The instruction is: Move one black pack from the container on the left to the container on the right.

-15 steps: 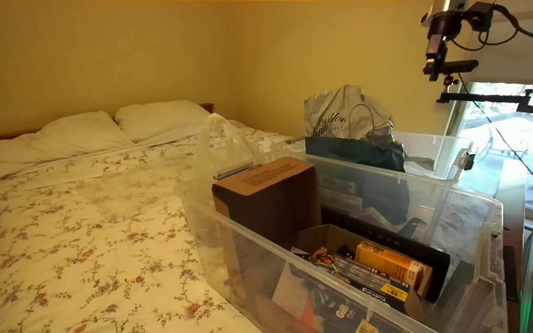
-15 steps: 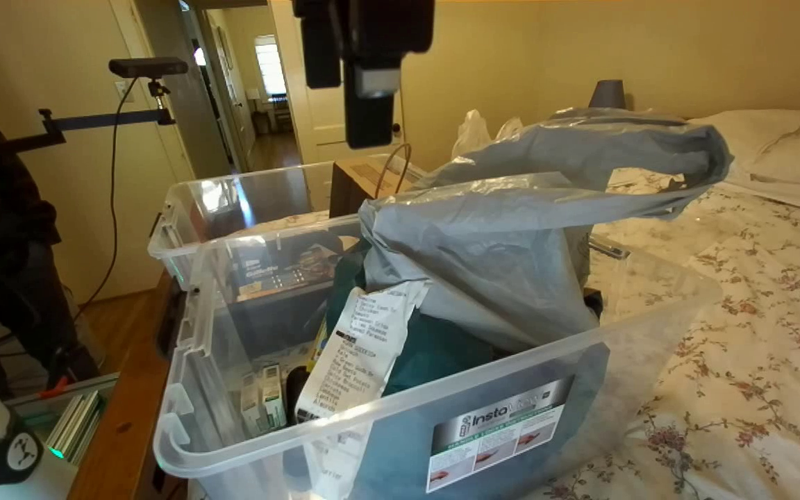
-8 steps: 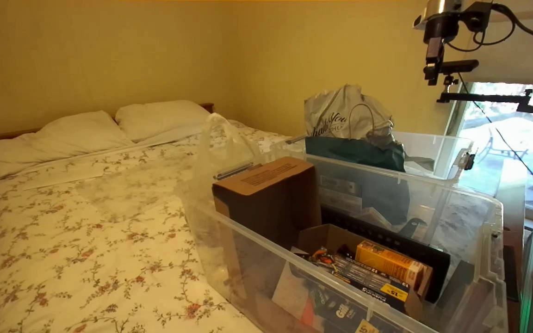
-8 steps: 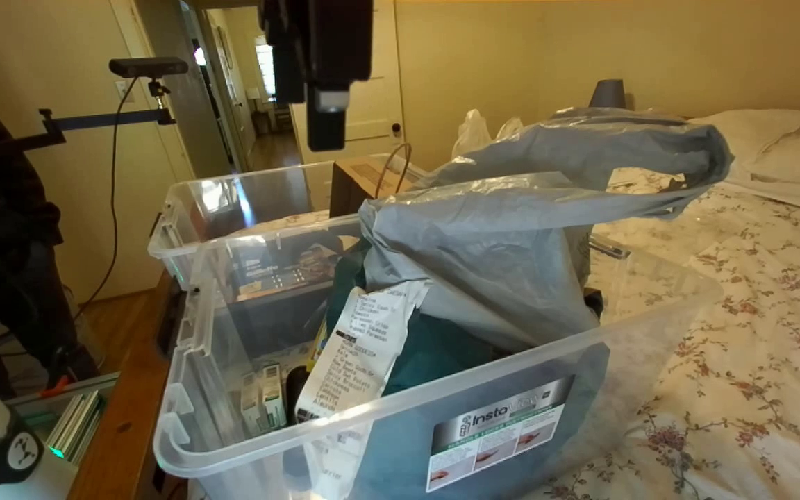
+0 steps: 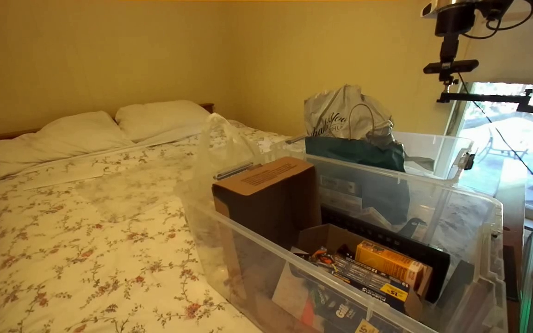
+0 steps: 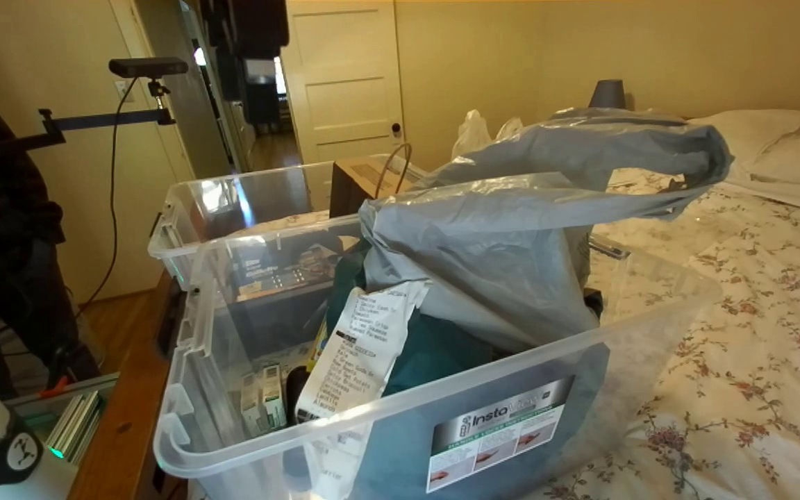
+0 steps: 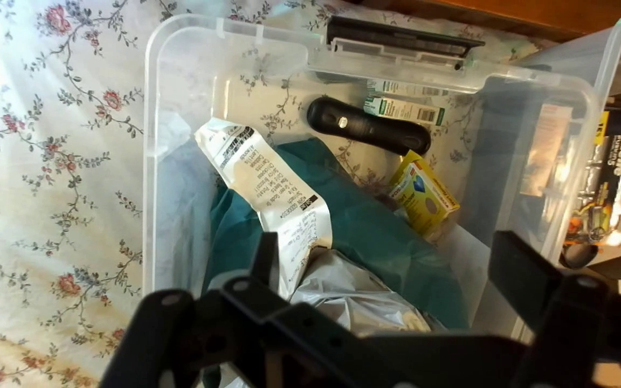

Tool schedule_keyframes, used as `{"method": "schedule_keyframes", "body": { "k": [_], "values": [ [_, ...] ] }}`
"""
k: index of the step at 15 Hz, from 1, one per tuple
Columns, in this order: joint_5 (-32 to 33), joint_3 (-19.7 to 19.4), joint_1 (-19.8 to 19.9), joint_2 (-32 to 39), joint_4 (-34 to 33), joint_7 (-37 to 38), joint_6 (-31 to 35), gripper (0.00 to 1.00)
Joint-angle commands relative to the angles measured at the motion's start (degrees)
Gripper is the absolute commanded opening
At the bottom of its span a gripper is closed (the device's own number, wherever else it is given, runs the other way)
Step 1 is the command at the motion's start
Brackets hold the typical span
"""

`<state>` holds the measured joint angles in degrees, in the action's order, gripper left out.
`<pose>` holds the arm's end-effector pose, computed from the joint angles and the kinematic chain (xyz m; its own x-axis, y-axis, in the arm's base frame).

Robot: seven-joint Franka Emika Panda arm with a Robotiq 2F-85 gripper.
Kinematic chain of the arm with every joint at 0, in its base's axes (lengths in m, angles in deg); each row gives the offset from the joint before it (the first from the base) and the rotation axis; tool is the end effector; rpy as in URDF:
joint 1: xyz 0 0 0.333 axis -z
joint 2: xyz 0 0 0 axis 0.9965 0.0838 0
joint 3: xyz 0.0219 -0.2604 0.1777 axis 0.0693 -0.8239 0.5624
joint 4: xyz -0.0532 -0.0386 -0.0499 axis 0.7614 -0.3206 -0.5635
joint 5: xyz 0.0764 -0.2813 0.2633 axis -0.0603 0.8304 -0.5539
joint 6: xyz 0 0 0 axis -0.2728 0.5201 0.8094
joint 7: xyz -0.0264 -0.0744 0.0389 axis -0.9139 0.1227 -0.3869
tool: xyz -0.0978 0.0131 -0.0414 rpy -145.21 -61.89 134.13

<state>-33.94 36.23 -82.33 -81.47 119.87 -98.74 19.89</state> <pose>0.3955 -0.0749 0.5844 0.9739 0.2056 -0.0964 0.1970 -0.9761 -0.0918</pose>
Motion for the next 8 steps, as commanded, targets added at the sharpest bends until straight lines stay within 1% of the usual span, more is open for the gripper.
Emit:
{"method": "schedule_keyframes", "body": {
  "k": [1, 2, 4, 6, 8],
  "values": [
    [-2.12, -0.63, -1.01, -0.71, 0.84, 0.79, 1.17, 1.0],
    [-3.06, 0.39, -1.16, -1.29, 1.81, 3.22, 2.03, 1.0],
    [-3.71, 3.67, -2.31, -3.46, 4.29, 7.77, 4.47, 1.0],
    [-3.52, 7.79, -4.56, -5.94, 6.88, 11.58, 6.21, 1.0],
    [-1.74, 12.7, -7.07, -7.26, 8.97, 15.49, 7.25, 1.0]
  ]
}}
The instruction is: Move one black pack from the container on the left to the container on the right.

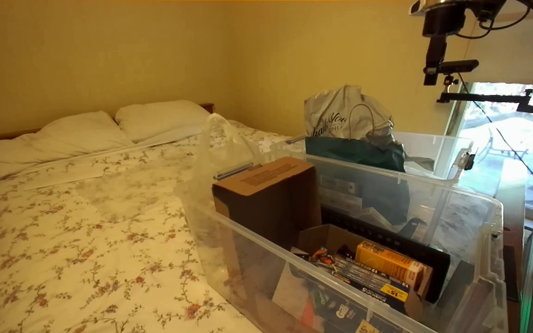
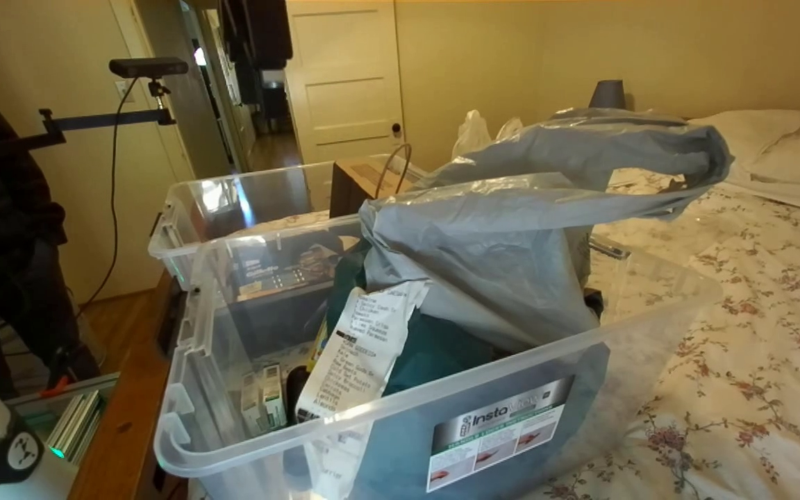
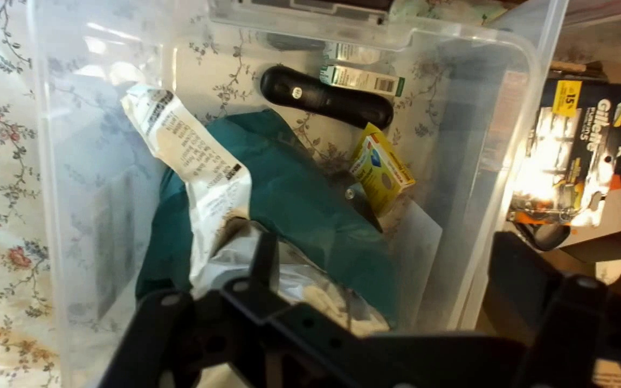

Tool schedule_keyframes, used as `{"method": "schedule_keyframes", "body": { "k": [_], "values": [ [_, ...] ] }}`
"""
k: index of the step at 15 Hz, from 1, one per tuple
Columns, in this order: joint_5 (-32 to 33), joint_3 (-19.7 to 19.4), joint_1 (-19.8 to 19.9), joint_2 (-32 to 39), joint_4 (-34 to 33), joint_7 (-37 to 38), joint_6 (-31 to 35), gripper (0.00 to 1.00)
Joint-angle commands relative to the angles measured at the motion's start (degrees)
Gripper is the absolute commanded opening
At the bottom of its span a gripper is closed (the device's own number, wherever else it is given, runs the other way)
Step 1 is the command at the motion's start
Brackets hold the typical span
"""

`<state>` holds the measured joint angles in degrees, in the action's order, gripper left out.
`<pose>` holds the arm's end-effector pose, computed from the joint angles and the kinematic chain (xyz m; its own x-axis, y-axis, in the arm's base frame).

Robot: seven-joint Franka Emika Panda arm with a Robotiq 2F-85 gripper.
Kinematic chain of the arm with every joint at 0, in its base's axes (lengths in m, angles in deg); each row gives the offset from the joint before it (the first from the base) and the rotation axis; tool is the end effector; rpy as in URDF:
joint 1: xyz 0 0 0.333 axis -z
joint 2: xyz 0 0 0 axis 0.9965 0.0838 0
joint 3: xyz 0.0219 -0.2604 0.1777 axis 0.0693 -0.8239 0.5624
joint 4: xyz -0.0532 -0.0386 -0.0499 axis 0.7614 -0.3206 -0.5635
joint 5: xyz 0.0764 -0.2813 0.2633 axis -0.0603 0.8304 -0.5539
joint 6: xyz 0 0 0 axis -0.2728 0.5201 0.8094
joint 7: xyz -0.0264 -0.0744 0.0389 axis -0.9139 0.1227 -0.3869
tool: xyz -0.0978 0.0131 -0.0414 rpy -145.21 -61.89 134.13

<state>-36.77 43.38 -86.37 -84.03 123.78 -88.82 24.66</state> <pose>0.3950 0.0168 0.5782 0.9773 0.2058 -0.0509 0.2029 -0.9775 -0.0575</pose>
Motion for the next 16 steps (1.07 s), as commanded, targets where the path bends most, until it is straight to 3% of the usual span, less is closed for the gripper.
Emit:
{"method": "schedule_keyframes", "body": {
  "k": [1, 3, 5, 6, 10, 16],
  "values": [
    [1.81, 8.27, -4.47, -5.35, 5.98, 7.8, 2.7, 1.0],
    [0.65, 11.31, -8.23, -5.67, 6.75, 7.72, 1.99, 1.0],
    [-0.71, 11.99, -12.26, -5.2, 6.03, 3.0, -0.07, 1.0],
    [0.47, 11.84, -10.84, -3.96, 5.22, 6.73, 0.81, 1.0],
    [0.33, 12.21, -13.04, -4.25, 5.53, 5.12, 0.63, 1.0],
    [-4.13, 23.35, -15.65, 0.89, 4.39, 23.86, 5.71, 1.0]
  ]
}}
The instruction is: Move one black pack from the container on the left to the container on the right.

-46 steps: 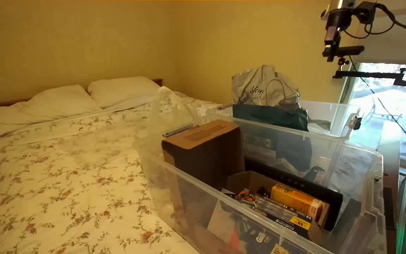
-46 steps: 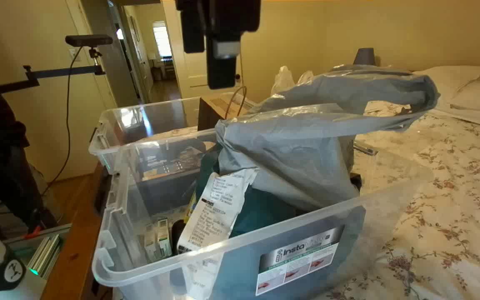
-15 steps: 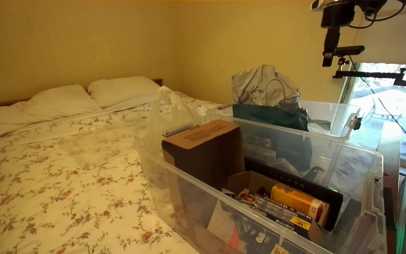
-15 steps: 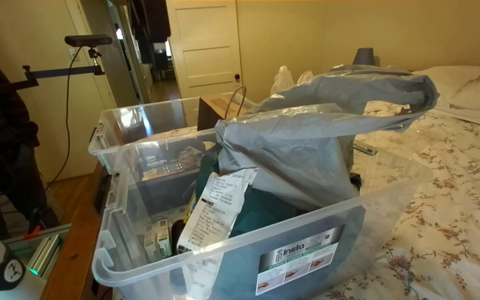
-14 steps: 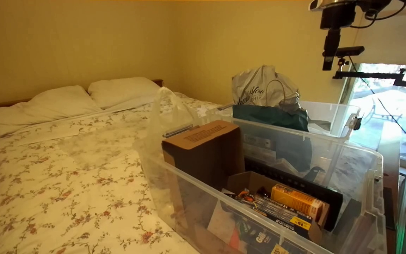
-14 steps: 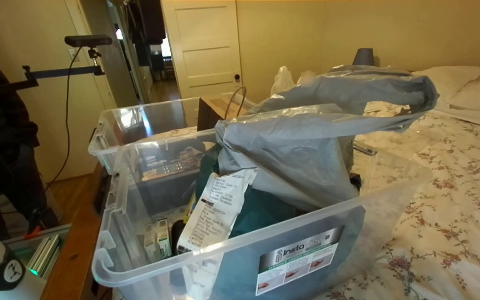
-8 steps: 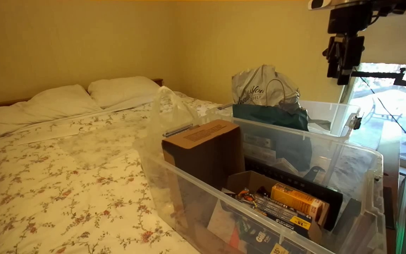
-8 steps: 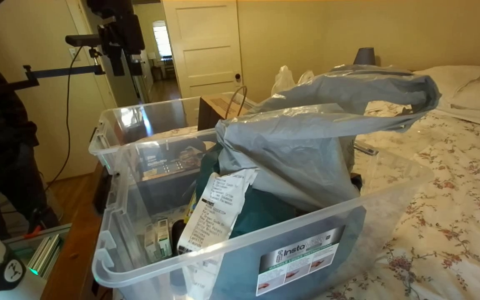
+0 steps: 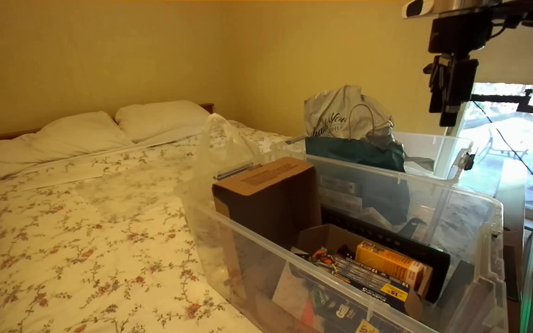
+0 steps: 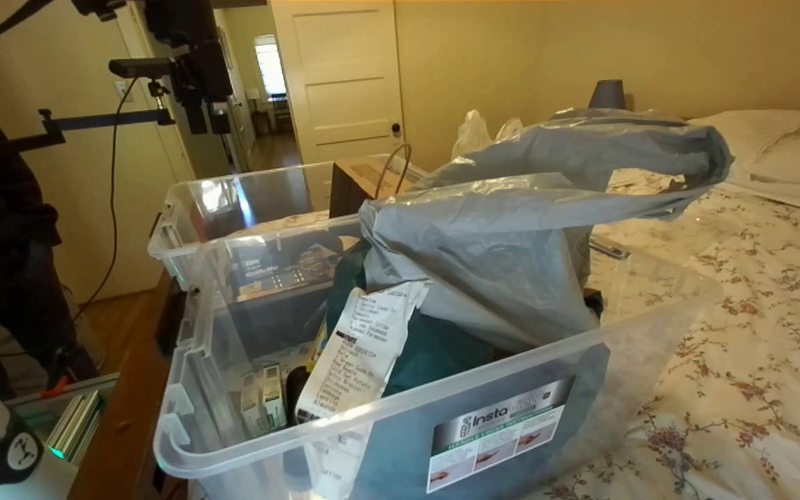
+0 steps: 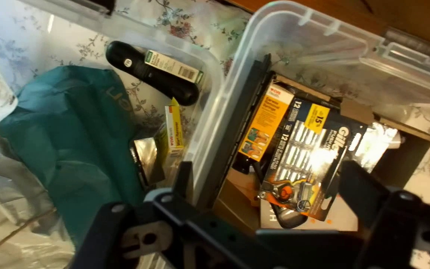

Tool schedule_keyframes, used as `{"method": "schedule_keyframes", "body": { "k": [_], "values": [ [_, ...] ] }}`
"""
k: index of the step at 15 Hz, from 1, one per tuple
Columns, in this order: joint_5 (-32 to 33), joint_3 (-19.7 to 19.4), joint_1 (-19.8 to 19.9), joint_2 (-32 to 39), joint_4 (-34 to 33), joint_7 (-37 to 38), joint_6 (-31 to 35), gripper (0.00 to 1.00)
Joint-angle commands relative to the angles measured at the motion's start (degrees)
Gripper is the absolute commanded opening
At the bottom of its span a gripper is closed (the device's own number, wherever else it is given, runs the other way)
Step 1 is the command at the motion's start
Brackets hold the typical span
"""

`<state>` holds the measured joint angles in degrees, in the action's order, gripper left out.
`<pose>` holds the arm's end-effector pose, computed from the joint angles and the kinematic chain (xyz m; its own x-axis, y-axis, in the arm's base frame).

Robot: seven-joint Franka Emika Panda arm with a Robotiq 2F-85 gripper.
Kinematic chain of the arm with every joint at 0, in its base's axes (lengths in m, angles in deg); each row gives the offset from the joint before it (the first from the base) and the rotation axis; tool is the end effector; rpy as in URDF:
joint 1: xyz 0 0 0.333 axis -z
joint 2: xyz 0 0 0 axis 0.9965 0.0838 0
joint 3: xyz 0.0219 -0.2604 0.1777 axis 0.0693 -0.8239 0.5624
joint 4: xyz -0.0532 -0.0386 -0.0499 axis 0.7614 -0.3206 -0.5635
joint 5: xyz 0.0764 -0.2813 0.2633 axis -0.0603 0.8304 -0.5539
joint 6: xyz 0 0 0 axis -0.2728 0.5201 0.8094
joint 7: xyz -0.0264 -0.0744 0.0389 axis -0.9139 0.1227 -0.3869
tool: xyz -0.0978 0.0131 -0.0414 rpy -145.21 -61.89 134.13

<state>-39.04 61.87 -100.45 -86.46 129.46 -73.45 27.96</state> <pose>0.3081 0.2412 0.5392 0.9004 0.4286 -0.0744 0.4339 -0.8970 0.0837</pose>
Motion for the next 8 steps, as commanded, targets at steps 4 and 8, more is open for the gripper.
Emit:
{"method": "schedule_keyframes", "body": {
  "k": [4, 8],
  "values": [
    [-0.8, 10.88, -1.71, 11.17, -3.4, 18.74, 10.0, 1.0],
    [1.46, 11.91, -0.7, 21.9, -6.86, 24.68, 16.29, 1.0]
  ]
}}
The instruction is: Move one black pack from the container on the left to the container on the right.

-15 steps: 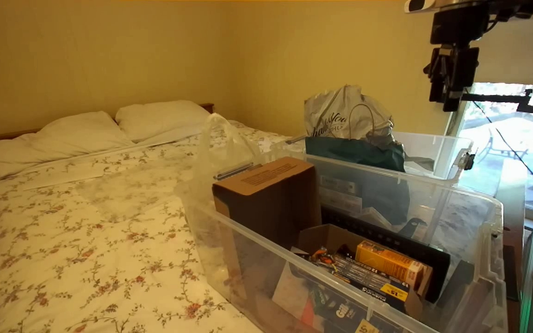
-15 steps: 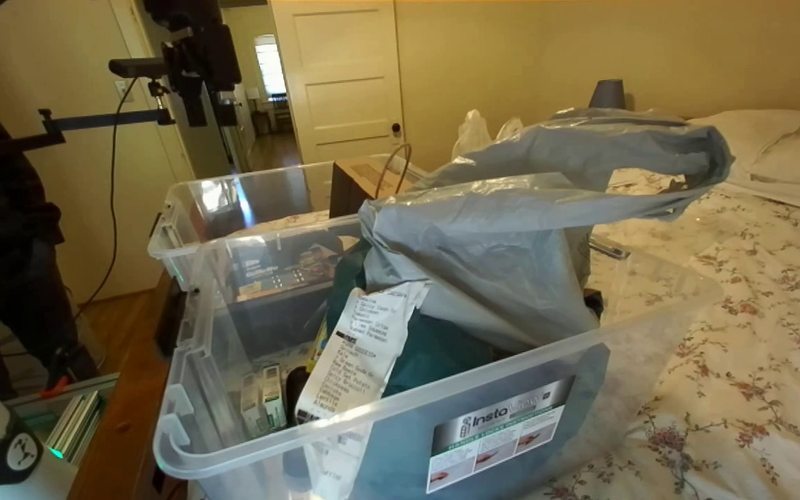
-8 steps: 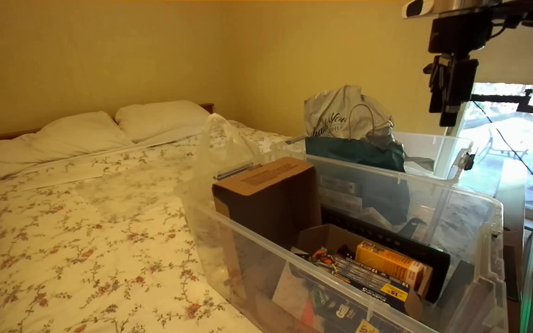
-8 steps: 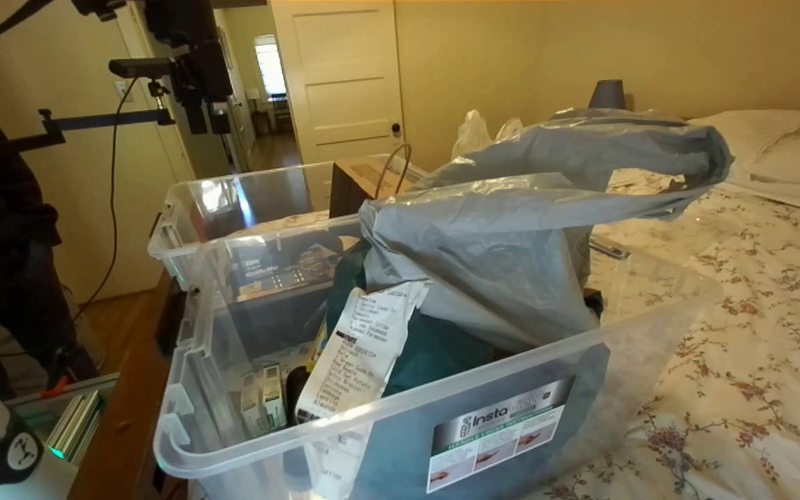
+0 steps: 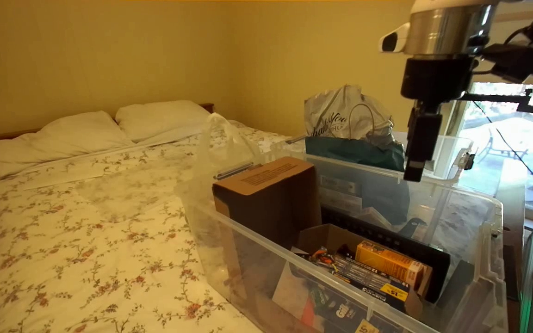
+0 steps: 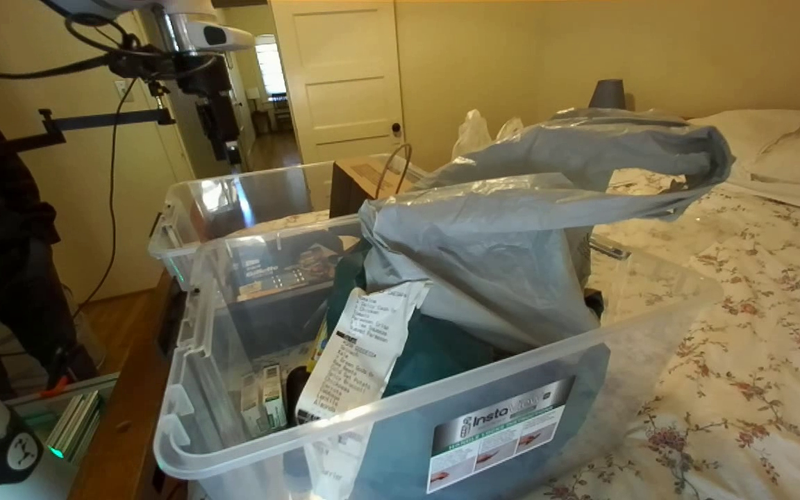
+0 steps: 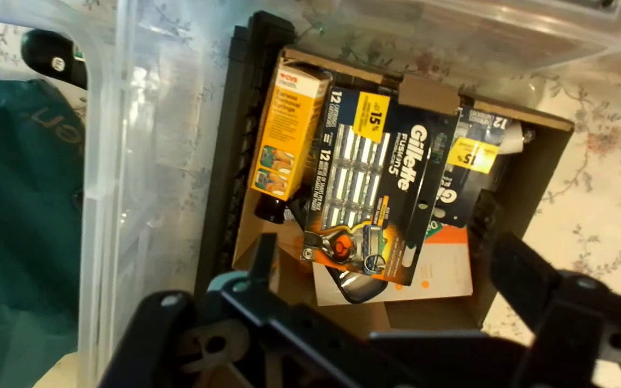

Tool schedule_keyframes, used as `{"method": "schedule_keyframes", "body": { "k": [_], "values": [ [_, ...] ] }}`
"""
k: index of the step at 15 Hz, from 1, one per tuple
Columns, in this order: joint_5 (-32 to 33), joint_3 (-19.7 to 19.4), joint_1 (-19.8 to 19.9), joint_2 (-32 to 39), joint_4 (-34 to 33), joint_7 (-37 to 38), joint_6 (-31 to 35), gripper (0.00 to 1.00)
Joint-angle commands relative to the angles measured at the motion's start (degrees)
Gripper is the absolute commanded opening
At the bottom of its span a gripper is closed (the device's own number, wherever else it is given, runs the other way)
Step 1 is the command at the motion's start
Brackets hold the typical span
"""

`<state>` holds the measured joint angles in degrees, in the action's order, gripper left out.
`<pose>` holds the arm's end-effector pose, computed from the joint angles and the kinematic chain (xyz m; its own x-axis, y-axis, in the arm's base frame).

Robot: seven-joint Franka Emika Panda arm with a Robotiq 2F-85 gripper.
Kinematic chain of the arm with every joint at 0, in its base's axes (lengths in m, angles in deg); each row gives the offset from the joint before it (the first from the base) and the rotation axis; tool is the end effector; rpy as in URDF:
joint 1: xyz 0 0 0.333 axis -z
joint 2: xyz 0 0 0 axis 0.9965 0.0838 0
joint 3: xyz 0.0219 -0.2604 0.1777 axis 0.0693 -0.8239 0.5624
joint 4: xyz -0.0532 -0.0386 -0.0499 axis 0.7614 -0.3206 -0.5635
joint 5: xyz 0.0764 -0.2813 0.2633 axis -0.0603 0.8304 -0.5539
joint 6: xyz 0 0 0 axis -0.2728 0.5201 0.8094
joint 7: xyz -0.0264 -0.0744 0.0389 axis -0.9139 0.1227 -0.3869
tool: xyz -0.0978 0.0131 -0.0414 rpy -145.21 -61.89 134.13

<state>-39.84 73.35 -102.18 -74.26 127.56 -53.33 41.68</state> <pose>0.2983 0.3542 0.4771 0.9470 0.3211 -0.0067 0.3206 -0.9443 0.0738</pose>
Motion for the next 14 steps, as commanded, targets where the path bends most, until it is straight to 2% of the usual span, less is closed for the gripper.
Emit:
{"method": "schedule_keyframes", "body": {
  "k": [1, 2, 3, 4, 6, 8, 9, 14],
  "values": [
    [2.87, 0.27, 0.69, 12.15, -5.61, 5.43, 3.11, 1.0],
    [4.36, 0.16, 0.35, 14.48, -5.78, 6.66, 3.72, 1.0],
    [3.56, -0.78, -0.61, 16.43, -6.34, 4.84, 3.35, 1.0],
    [2.51, -2.03, -1.36, 11.16, -3.3, 3.68, 3.23, 1.0],
    [2.44, -2.82, -1.86, 13.47, -3.61, 3.58, 3.48, 1.0],
    [2.44, -2.98, -1.96, 12.92, -3.62, 3.57, 3.47, 1.0],
    [2.91, -2.62, -2.18, 12.95, -2.83, 6.02, 5.4, 1.0],
    [6.58, -1.71, -4.95, 23.43, -0.62, 17.01, 16.07, 1.0]
  ]
}}
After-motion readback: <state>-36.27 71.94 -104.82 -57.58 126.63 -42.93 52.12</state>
